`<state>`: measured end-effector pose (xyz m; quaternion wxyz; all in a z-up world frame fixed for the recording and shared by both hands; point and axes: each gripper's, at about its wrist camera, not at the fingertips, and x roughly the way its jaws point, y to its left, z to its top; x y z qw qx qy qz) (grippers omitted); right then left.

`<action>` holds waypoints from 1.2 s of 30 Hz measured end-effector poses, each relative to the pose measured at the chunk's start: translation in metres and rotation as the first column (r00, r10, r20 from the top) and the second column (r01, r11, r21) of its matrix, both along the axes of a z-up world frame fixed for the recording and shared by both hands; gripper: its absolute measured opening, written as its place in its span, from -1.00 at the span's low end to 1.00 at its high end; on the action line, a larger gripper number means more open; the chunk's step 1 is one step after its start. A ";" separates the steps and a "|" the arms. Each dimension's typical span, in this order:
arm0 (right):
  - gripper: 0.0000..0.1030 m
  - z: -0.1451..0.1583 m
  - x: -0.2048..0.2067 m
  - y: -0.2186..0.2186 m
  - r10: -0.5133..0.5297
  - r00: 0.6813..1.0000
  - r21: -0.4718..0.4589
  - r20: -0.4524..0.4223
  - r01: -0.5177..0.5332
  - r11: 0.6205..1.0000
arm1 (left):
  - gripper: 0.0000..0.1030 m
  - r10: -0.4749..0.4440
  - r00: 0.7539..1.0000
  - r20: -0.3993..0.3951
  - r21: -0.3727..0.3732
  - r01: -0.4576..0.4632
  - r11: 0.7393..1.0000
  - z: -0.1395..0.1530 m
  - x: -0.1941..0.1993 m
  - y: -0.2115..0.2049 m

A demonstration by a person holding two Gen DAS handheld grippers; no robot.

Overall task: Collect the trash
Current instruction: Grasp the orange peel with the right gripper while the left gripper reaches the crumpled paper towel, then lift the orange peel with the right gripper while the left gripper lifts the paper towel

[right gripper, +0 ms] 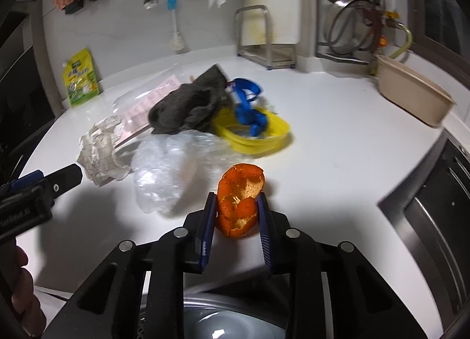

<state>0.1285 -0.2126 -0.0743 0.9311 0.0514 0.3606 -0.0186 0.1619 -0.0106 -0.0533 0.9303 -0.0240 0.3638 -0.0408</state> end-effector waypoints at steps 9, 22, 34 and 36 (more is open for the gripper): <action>-0.48 -0.001 -0.018 -0.040 -0.071 0.997 0.083 0.005 0.071 0.994 | 0.88 -0.007 1.000 -0.028 0.001 0.007 1.000 -0.001 0.026 -0.023; -0.48 -0.002 -0.029 -0.052 -0.085 0.996 0.126 0.020 0.082 0.989 | -0.06 0.011 0.996 -0.090 0.044 -0.007 0.999 -0.014 0.049 -0.037; -0.48 0.001 -0.055 -0.049 -0.094 0.995 0.155 0.023 0.089 0.984 | -0.34 -0.031 0.999 -0.016 0.061 0.032 0.998 0.007 0.008 -0.027; -0.48 0.004 -0.063 -0.047 -0.091 0.995 0.152 0.027 0.086 0.985 | -0.34 -0.036 0.999 -0.003 0.067 0.036 0.997 0.011 -0.004 -0.024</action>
